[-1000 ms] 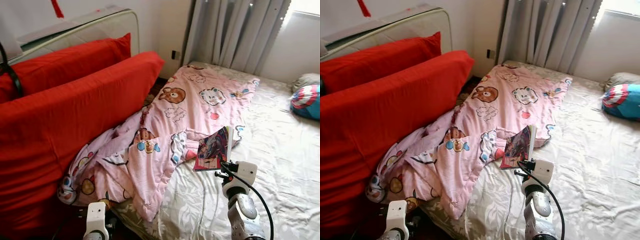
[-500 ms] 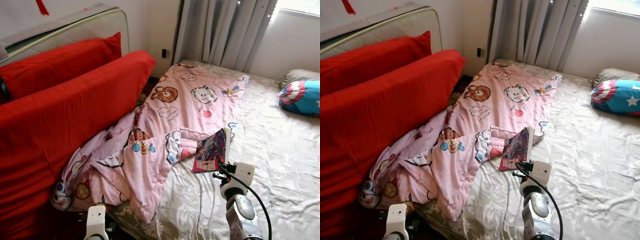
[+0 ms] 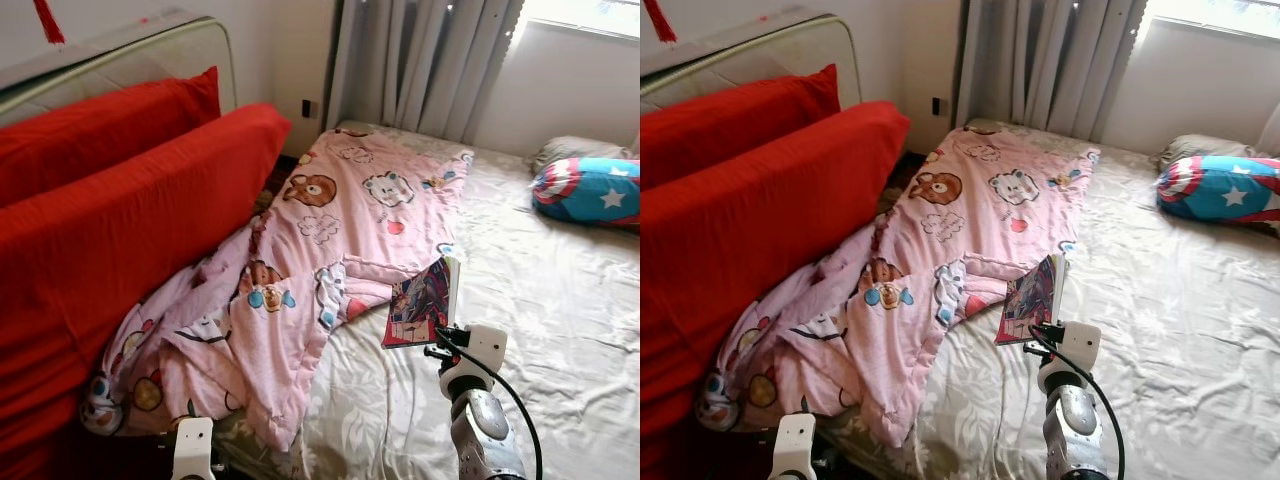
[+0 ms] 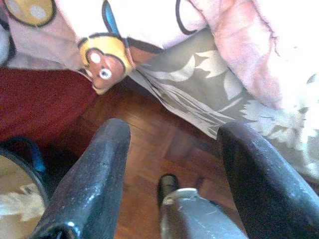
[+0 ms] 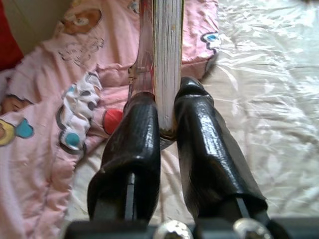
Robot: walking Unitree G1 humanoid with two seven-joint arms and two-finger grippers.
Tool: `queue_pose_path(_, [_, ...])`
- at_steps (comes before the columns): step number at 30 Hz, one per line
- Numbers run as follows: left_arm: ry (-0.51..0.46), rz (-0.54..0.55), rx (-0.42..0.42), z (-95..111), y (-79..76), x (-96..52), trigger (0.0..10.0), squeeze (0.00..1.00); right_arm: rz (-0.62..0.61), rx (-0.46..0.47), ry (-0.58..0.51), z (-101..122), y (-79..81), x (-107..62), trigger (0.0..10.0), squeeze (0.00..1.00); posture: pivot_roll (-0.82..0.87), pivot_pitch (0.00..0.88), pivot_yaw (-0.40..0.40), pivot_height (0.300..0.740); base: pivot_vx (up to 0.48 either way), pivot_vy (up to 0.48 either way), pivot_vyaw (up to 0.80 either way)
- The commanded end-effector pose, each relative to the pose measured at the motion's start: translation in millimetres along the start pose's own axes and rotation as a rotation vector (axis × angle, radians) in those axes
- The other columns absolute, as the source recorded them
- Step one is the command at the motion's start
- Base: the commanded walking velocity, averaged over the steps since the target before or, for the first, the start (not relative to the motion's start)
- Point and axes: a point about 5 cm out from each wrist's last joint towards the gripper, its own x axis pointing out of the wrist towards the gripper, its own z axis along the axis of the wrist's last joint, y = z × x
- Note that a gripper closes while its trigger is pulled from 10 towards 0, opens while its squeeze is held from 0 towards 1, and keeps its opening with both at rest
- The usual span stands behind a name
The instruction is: Clean up the room
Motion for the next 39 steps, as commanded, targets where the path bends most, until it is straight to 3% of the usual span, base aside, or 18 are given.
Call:
queue_pose_path(1, [0.007, -0.009, 0.003, -1.9, -4.2, -0.4, 10.0, 0.0, -0.012, -0.001, -0.023, 4.7, -4.5, 0.7, 10.0, 0.0, -0.02, 0.0, -0.067, 0.74, 0.0, 0.0, -0.73])
queue_pose_path(15, [0.011, -0.004, -0.004, -3.3, -3.2, -0.7, 10.0, 0.0, -0.007, -0.009, -0.018, 3.0, -3.5, -0.2, 10.0, 0.0, -0.01, 0.0, -0.071, 0.74, 0.0, 0.0, -0.71])
queue_pose_path(25, [0.013, -0.002, 0.01, -2.2, -1.2, -0.2, 10.0, 0.0, 0.003, -0.006, -0.025, 2.8, -0.4, -0.1, 10.0, 0.0, -0.01, 0.0, -0.063, 0.74, 0.0, 0.0, 0.0])
queue_pose_path(39, [0.016, -0.015, 0.042, -3.0, -1.9, -0.4, 10.0, 0.0, 0.0, -0.007, -0.017, 0.6, 0.3, -0.4, 10.0, 0.0, -0.01, 0.0, -0.058, 0.74, 0.0, -0.422, 0.0])
